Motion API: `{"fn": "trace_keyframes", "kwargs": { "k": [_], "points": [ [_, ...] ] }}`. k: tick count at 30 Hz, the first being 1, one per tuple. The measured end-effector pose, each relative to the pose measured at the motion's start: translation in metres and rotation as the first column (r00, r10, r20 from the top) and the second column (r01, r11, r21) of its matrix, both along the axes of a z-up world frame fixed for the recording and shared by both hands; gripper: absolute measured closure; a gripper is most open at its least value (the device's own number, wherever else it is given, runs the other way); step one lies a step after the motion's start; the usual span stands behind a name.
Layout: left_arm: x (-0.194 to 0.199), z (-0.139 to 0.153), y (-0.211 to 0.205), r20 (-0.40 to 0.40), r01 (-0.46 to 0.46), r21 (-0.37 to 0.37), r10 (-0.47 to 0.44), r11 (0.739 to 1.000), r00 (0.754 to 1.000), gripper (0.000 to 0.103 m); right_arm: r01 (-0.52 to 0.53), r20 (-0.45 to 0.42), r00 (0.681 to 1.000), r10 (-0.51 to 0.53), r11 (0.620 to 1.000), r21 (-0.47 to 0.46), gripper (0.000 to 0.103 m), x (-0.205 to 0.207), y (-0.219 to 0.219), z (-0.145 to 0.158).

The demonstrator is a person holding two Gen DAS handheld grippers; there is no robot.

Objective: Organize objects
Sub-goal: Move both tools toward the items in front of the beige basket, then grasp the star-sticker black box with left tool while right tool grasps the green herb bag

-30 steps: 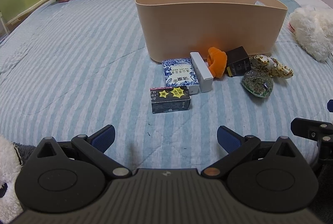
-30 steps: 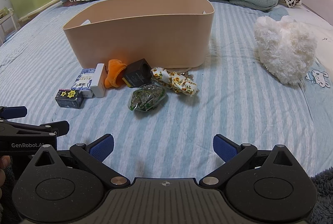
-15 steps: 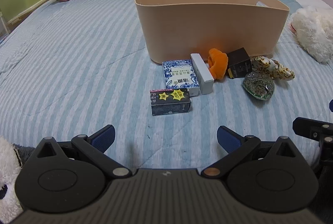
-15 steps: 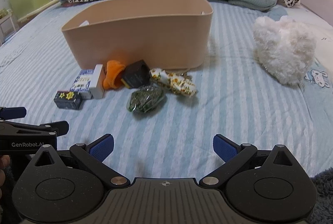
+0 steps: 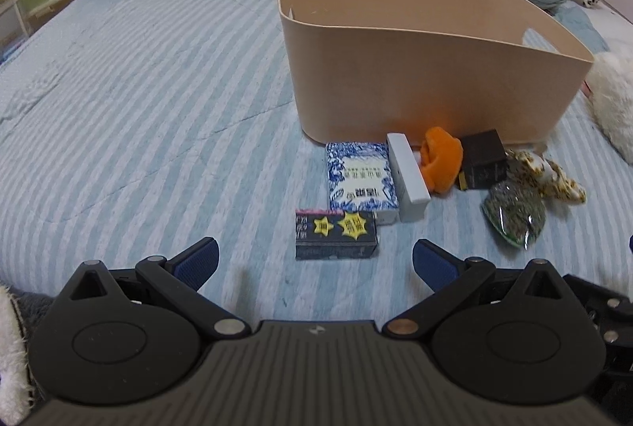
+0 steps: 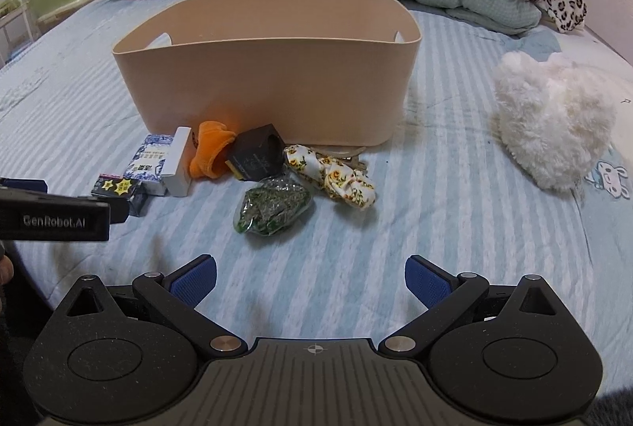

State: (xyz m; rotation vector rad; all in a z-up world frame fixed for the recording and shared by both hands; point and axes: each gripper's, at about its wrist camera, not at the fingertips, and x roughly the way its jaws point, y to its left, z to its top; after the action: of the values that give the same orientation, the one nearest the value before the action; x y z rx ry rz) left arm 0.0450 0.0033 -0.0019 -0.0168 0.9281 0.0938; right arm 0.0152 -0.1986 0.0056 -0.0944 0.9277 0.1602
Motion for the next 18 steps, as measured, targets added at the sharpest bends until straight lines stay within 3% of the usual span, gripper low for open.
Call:
{"fn": "trace_keyframes", "kwargs": {
  "k": [11, 14, 18],
  "points": [
    [0.028, -0.034, 0.011, -0.09, 0.003, -0.044, -0.007, 0.999, 0.996, 0.0, 0.03, -0.08, 0.996, -0.025, 0.998, 0.063, 0.0, 0.037, -0.002, -0.023],
    [0.031, -0.038, 0.011, -0.079, 0.017, -0.027, -0.019, 1.0, 0.997, 0.0, 0.042, -0.091, 0.995, -0.034, 0.995, 0.093, 0.001, 0.045, 0.0, -0.027],
    [0.034, -0.039, 0.004, -0.045, 0.059, 0.039, -0.057, 0.998, 0.997, 0.0, 0.044, -0.108, 0.994, -0.032, 0.993, 0.106, 0.008, 0.056, 0.007, -0.032]
  ]
}}
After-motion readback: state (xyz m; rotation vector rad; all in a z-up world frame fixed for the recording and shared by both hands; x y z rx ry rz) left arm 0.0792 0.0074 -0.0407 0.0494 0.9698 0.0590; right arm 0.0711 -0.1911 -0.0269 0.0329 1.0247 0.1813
